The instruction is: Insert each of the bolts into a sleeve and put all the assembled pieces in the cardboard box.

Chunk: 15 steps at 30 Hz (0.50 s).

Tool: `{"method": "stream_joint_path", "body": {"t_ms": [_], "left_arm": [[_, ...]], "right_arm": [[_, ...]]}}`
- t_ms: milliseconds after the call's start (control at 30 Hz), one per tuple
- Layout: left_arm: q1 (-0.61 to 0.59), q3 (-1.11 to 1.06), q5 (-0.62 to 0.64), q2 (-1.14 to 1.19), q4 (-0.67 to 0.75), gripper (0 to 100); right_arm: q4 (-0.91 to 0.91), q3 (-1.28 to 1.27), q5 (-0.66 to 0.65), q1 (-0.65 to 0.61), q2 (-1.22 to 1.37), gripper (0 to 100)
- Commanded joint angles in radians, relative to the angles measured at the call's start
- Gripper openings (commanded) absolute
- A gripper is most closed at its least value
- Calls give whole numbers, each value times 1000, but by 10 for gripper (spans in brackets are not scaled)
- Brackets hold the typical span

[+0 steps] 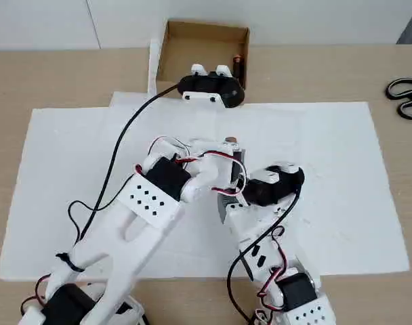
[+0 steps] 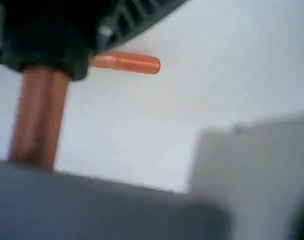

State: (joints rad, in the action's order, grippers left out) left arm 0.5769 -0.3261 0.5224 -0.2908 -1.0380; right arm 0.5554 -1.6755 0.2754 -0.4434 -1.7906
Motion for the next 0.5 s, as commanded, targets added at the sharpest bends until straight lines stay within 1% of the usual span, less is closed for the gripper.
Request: {"method": "stream_joint_path", "body": {"t_ms": [0, 400, 467], "left_arm": [[18, 5, 3, -38, -20, 5], [20, -53, 2, -40, -32, 6], [20, -51, 2, -40, -44, 39]], "right_arm": [[-18, -8, -11, 5, -21, 4], [-18, -8, -11, 5, -21, 4], [-18, -8, -11, 5, -21, 4]]}}
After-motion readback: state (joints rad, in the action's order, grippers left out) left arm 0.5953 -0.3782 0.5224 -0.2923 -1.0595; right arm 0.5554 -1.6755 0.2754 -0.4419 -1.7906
